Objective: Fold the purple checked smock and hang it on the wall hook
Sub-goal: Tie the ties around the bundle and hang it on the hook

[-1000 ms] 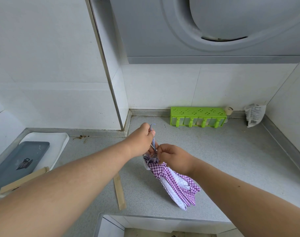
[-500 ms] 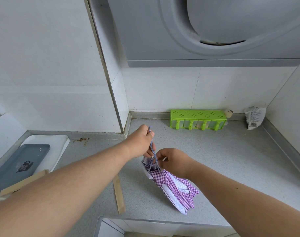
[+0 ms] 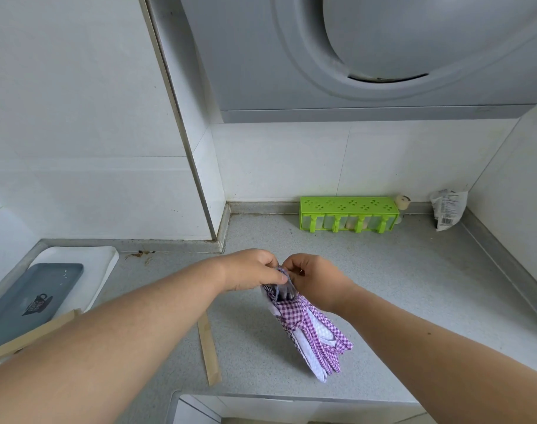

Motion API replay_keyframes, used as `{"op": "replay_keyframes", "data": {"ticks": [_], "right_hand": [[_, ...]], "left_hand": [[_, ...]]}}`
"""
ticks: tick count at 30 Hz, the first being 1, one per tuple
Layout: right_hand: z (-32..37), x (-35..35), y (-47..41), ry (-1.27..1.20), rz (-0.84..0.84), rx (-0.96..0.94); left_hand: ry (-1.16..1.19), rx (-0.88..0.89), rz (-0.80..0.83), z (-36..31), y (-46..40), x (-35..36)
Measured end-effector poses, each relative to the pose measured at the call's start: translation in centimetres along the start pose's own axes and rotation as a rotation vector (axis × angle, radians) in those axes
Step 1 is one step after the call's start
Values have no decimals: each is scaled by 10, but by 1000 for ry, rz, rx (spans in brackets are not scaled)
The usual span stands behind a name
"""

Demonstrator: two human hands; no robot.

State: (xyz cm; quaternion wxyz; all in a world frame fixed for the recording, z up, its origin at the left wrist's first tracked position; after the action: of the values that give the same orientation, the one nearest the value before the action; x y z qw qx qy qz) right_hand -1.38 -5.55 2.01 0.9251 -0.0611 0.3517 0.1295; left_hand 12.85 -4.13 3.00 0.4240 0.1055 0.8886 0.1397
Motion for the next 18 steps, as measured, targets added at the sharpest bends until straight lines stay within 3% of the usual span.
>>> {"op": "replay_keyframes", "data": {"ticks": [10, 18], "right_hand": [[13, -30, -12, -15, -75, -37], [14, -47, -13, 26, -194, -77]], "left_hand": [[52, 100, -124, -24, -4, -11], [149, 26, -149, -31, -8, -18]]}}
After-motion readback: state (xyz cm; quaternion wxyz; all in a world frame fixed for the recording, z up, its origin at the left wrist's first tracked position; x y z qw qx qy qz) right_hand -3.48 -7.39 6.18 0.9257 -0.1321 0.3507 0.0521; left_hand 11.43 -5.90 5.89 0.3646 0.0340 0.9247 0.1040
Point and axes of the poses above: each hand's wrist, its own y-axis away from the middle knuckle, its own x-axis out of the palm, z = x × y, the point moved 8 cm from there along -y, towards the middle knuckle, and after that the axes turned 13 degrees about -z, right-handed, at the moved point
